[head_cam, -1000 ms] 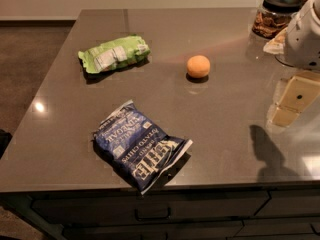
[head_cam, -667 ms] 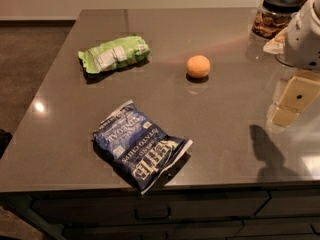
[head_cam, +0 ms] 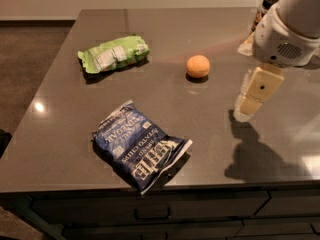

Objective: Pick orange

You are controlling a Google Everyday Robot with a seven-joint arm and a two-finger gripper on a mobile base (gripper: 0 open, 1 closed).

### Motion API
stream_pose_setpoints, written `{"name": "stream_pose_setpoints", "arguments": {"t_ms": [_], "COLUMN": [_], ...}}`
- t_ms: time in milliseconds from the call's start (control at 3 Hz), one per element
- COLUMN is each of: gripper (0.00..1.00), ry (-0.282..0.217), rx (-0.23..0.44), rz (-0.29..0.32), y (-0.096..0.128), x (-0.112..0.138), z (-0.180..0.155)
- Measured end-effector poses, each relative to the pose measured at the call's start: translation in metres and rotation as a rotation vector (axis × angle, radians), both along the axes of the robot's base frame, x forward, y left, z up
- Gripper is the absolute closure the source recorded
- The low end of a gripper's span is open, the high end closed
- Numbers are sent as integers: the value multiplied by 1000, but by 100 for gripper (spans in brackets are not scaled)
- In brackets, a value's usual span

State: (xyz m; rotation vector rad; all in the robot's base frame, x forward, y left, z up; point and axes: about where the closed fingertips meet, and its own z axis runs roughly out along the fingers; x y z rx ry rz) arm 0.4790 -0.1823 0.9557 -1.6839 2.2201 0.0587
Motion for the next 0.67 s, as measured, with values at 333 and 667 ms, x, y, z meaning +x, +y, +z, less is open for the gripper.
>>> {"name": "stream_pose_setpoints", "arguments": {"t_ms": [333,667], "gripper": [0,0], "ry": [8,-1], "rx": [62,159], "rz": [-39,-140], "y": [16,35], "x": [25,67], "z": [-13,-29]}}
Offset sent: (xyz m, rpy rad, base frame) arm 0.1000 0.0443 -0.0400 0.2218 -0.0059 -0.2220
